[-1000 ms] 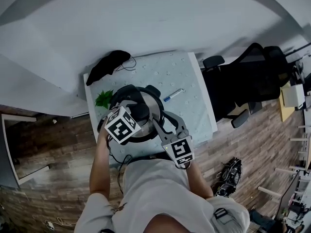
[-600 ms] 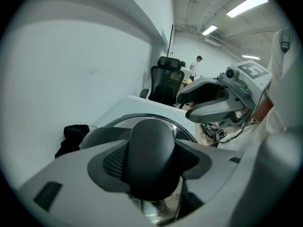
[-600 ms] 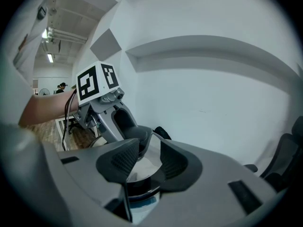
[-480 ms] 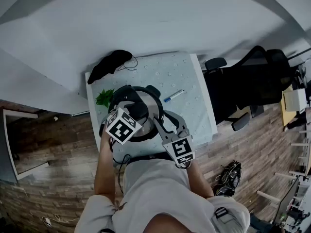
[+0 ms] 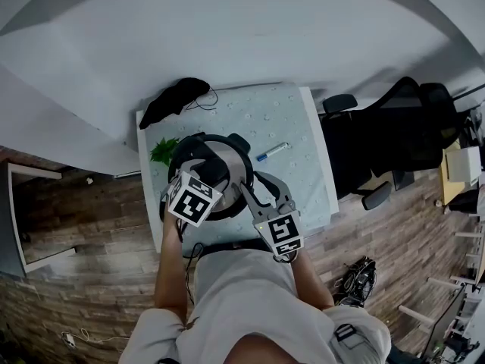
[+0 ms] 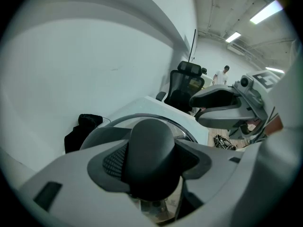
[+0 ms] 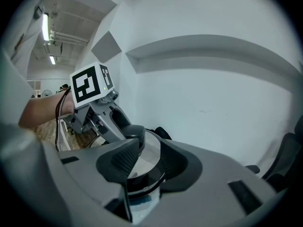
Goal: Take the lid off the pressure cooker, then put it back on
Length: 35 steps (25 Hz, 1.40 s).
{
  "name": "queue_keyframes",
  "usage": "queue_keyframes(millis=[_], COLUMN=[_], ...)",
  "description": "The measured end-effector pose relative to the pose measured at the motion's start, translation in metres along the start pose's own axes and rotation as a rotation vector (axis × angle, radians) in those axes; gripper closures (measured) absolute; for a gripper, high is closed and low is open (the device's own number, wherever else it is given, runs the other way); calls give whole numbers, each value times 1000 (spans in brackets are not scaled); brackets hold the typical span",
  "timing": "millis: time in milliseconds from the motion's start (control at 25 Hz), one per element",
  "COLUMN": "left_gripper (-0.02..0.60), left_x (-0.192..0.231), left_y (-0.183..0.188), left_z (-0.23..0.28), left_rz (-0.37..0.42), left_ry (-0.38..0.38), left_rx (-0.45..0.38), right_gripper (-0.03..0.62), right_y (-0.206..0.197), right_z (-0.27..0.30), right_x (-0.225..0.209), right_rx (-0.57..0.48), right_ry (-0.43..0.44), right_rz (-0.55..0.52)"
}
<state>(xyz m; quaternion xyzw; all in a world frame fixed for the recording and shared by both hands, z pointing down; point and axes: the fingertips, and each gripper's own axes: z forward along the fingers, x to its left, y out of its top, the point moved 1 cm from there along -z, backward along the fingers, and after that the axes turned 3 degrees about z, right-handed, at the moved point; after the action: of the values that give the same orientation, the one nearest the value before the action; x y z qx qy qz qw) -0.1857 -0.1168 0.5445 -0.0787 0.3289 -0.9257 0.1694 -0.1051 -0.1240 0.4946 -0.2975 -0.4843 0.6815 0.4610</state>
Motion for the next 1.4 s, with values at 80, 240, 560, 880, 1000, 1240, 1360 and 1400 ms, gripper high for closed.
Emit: queue_keyframes(millis=[80, 240, 560, 880, 1000, 1240, 1360, 1400], left_gripper=[307, 307, 236, 284, 293, 295, 296, 298], left_x=[1, 2, 1, 5, 4, 10, 10, 9], left_y=[0, -1, 8, 13, 0, -17, -20, -21], left_z=[0, -1, -9, -58, -69, -79, -87, -90], left_rz=[-25, -52, -35, 7, -39, -49, -53, -56], left_ry=[17, 41, 60, 192, 186, 195, 223, 235], left_rx=[-3, -11, -160, -432, -483, -465, -465, -464], right_gripper=[451, 450, 451, 454, 454, 454, 454, 454], right_y=[0, 1, 6, 6, 3, 4, 8, 9], right_z=[0, 0, -2, -4, -4, -4, -7, -9], right_x=[-1, 1, 3, 13, 18, 23, 28, 29], right_rx=[-1, -6, -18, -21, -9, -11, -21, -29], right_ry=[0, -2, -46, -104, -119, -128, -103, -91], right_rz=[2, 7, 2, 15, 27, 18, 13, 10])
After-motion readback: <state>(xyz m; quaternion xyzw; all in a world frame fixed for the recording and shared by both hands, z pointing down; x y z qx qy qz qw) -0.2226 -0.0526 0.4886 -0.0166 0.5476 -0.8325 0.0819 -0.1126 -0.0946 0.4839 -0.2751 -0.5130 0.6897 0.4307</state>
